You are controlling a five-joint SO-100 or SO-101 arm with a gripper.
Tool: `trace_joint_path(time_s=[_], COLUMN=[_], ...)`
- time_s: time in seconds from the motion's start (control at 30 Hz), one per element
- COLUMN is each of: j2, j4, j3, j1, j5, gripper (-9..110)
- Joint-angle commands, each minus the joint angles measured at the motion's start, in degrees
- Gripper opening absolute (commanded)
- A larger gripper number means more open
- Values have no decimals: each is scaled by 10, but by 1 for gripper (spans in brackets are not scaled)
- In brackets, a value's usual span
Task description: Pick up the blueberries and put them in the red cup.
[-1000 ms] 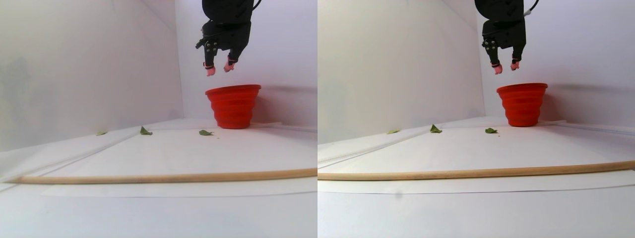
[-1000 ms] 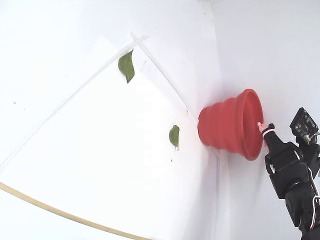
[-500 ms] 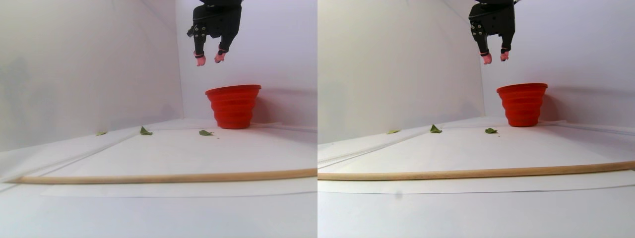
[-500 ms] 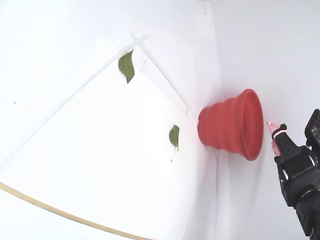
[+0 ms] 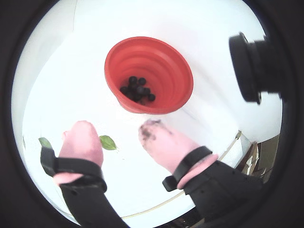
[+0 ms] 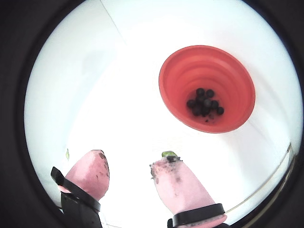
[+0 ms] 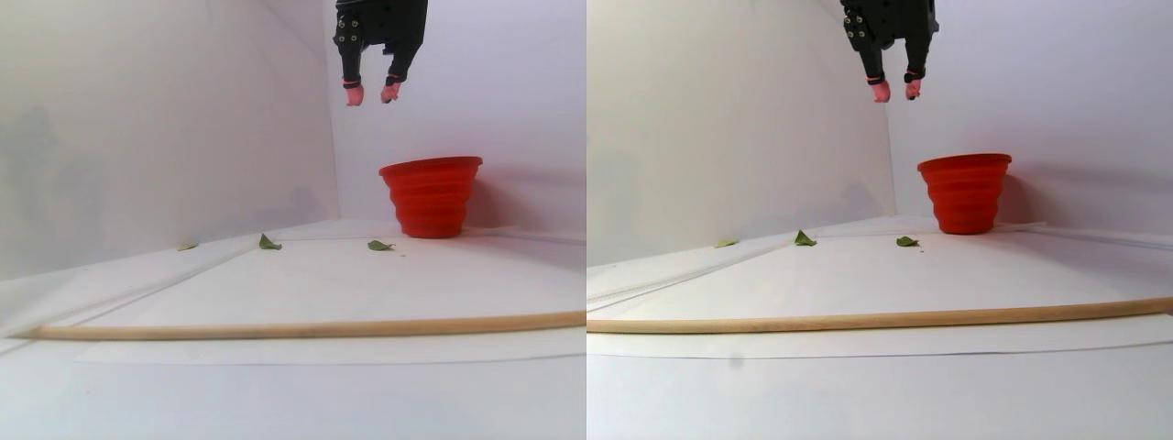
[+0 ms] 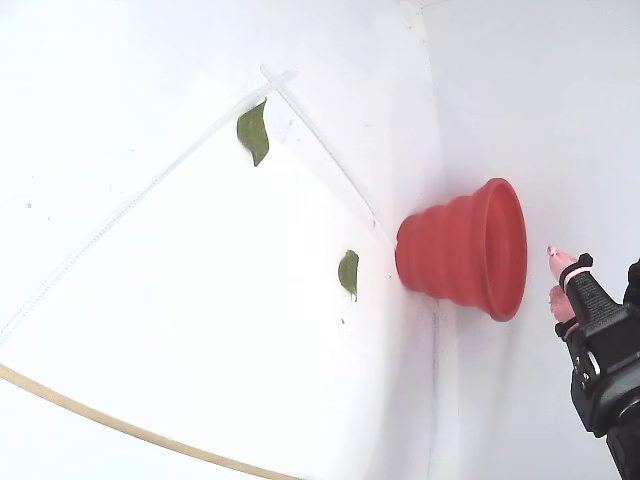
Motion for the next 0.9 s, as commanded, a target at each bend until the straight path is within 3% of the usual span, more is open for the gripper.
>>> trace_joint_path(time_s=[0.0,0.87], j2=[84,245], j4=[12,151], j3=[-15,68], j1=[-10,-43], j5=[20,176], gripper=[17,17])
